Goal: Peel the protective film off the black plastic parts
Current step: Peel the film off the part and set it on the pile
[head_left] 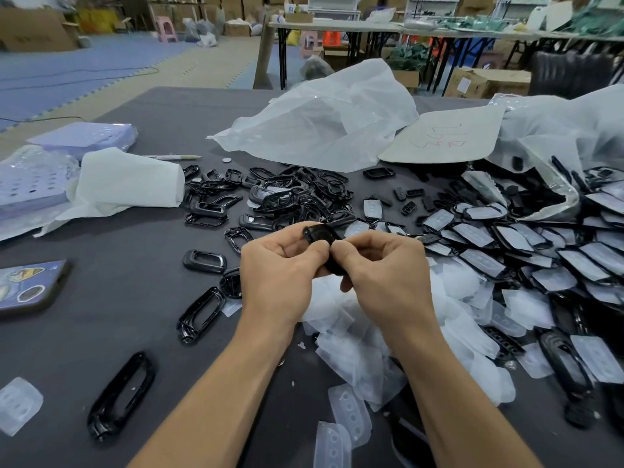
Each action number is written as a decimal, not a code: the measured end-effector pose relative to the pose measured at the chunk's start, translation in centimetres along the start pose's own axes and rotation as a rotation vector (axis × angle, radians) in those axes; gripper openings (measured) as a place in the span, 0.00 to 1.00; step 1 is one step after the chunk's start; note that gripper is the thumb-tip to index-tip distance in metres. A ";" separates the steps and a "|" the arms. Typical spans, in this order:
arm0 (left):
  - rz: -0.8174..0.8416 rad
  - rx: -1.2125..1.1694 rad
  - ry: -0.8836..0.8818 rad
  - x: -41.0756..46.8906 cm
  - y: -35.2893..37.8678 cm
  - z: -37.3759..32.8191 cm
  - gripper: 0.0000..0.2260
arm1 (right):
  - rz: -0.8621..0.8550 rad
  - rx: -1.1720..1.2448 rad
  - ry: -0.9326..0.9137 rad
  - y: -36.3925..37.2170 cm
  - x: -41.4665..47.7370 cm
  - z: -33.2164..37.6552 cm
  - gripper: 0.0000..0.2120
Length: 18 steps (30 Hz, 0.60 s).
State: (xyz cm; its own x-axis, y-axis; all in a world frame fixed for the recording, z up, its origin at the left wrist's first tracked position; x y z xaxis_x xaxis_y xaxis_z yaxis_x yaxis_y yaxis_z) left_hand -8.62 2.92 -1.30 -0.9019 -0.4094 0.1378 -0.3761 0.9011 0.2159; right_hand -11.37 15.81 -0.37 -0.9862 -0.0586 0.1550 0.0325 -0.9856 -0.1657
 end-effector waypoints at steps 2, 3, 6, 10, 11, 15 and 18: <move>-0.021 0.004 0.003 0.1 -0.1 -0.1 0.18 | 0.052 0.082 0.058 0.1 0.2 -0.3 0.07; -0.027 0.005 -0.001 0.1 -0.1 -0.1 0.19 | 0.061 0.109 0.074 0.2 0.2 -0.4 0.08; -0.021 0.024 -0.012 0.2 -0.3 0.0 0.18 | 0.022 0.102 0.074 0.2 0.2 -0.5 0.09; 0.023 0.032 -0.030 0.6 -0.5 -0.2 0.12 | -0.001 0.069 0.010 -0.2 0.3 -0.2 0.11; 0.024 0.037 -0.030 0.8 -0.5 -0.2 0.13 | 0.010 0.057 0.003 -0.2 0.3 -0.2 0.11; 0.028 0.073 0.004 0.7 -0.6 -0.2 0.17 | 0.048 0.137 0.035 0.0 0.1 -0.1 0.11; -0.006 0.097 0.041 0.6 -0.6 0.1 0.16 | 0.044 0.143 0.034 0.1 0.0 0.0 0.09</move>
State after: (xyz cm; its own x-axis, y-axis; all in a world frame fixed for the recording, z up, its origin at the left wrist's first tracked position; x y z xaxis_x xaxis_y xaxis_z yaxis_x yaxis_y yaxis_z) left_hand -8.96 2.14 -1.40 -0.8908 -0.4185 0.1771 -0.4019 0.9074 0.1229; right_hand -11.40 15.72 -0.43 -0.9882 -0.0990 0.1172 0.0960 -0.9949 -0.0303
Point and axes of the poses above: each hand's wrist, its own x-axis towards the middle knuckle, its own y-axis out of the palm, z = x × y, the point moved 2 cm from there along x, towards the middle knuckle
